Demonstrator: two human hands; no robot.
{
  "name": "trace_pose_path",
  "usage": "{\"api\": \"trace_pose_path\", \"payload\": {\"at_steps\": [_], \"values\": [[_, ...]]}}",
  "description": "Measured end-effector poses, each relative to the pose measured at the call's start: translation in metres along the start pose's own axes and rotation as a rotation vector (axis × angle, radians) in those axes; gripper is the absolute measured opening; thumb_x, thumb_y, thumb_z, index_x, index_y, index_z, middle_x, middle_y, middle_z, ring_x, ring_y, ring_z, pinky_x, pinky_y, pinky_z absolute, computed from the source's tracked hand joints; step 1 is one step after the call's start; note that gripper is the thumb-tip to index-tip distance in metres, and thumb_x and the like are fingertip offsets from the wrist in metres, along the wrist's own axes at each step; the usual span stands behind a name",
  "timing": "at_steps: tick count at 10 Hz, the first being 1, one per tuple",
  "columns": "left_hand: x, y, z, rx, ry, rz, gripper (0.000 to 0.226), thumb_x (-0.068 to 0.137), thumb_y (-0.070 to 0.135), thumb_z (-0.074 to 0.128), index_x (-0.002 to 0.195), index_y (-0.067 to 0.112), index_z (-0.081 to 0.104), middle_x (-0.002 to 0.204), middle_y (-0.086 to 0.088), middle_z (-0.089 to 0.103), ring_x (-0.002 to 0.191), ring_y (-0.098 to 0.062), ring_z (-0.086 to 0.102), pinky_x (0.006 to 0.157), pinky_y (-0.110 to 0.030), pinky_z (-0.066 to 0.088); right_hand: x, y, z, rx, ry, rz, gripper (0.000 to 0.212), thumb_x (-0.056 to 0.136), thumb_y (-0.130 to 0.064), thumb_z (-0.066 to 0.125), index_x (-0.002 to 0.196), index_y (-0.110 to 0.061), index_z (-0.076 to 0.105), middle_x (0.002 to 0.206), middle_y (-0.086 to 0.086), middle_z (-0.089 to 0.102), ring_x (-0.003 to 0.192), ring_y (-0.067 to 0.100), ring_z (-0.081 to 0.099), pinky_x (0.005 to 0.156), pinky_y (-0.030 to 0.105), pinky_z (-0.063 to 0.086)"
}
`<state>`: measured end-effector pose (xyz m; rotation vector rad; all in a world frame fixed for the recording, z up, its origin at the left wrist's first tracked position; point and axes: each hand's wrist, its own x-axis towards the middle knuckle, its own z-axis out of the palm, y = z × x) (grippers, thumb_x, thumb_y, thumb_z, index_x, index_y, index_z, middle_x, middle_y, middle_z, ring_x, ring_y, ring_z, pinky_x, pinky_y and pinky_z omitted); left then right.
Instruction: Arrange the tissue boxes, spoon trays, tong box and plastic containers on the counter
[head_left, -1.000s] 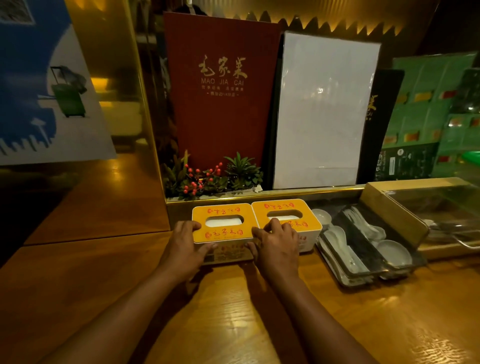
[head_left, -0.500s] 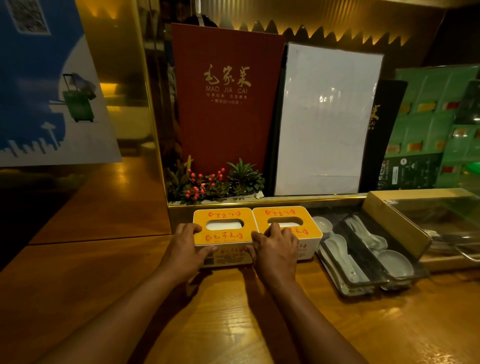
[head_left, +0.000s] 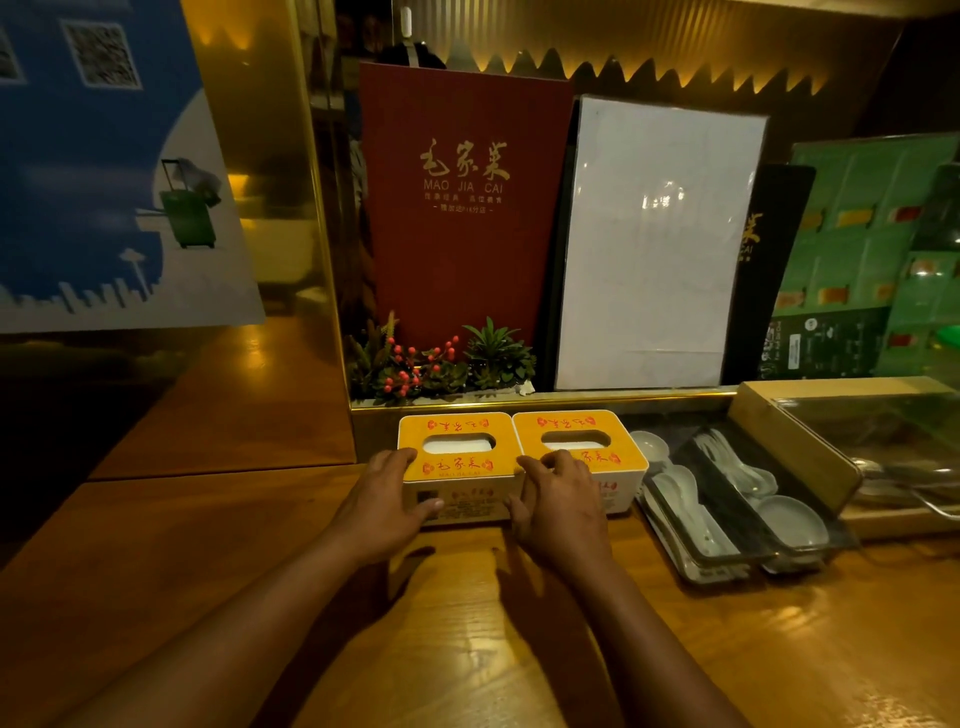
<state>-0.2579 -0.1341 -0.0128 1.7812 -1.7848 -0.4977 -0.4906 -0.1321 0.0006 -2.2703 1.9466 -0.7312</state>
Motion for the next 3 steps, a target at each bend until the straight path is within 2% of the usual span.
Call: {"api": "trace_pose_path", "payload": {"at_steps": [2,3], "values": [[-0.01,0.004,-0.012,0.03,-0.122,-0.001,0.091,0.084,0.039,0.075,0.156,0.023,0.022,0.166,-0.009,0.009,0.149,-0.032,0.023,0.117,-0.049,0.034,-0.032,0.015,-0.038,0.178,-0.027,0.146,0.054,0.086,-0.044,0.07,0.136,-0.033,0.053,0.139,-0.001,0.044,0.126,0.02,0.043,0.098,0.038,0.048],[-0.013,0.008,-0.025,0.05,-0.148,0.083,0.088,0.084,0.035,0.075,0.155,0.021,0.025,0.165,-0.005,0.009,0.148,-0.031,0.026,0.113,-0.046,0.04,-0.047,0.014,-0.072,0.289,0.051,0.285,0.05,0.087,-0.036,0.072,0.133,-0.034,0.054,0.142,0.003,0.044,0.124,0.021,0.048,0.095,0.039,0.052]]}}
